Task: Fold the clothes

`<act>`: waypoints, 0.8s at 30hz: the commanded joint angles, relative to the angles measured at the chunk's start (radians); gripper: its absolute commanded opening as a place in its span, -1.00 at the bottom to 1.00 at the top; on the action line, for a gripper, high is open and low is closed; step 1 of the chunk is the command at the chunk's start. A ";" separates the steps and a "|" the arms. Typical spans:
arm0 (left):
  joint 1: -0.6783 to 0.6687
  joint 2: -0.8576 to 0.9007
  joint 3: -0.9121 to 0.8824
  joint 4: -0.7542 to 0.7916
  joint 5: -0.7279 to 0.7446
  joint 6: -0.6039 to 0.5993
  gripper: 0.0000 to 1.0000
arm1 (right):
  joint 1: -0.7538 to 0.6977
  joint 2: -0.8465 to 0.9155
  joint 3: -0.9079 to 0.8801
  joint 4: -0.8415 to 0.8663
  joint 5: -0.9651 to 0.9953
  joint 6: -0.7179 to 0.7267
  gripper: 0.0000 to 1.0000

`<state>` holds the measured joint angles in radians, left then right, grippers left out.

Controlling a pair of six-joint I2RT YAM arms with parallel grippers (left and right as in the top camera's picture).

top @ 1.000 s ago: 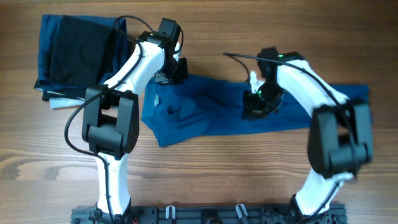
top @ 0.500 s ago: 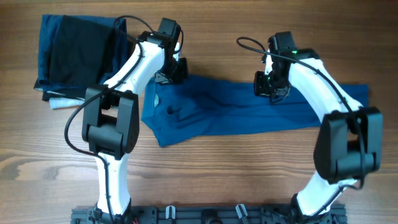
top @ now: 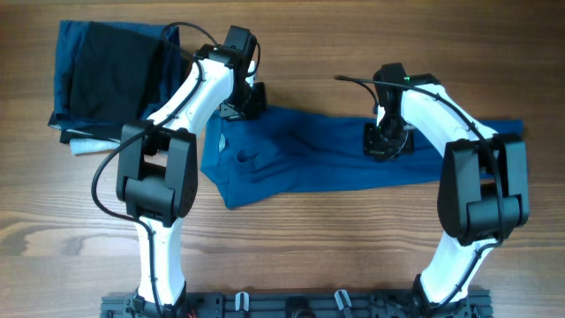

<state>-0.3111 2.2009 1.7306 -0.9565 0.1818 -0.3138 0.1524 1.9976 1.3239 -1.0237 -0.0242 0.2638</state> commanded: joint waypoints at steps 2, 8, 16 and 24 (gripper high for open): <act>0.001 0.011 -0.010 0.000 0.007 -0.008 -0.92 | 0.003 0.011 -0.113 0.060 0.047 0.066 -0.91; 0.001 0.011 -0.010 -0.001 0.008 -0.008 -0.92 | 0.003 0.008 -0.171 0.014 0.047 0.089 -0.92; 0.001 0.011 -0.010 0.002 0.008 -0.009 -0.92 | 0.003 -0.063 -0.169 -0.055 0.047 0.106 -0.88; -0.004 -0.066 0.021 -0.014 0.167 0.053 -0.92 | 0.003 -0.076 -0.167 -0.006 0.016 0.102 -0.78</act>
<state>-0.3111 2.2002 1.7317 -0.9592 0.2176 -0.3035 0.1524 1.9293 1.1709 -1.0649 -0.0143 0.3553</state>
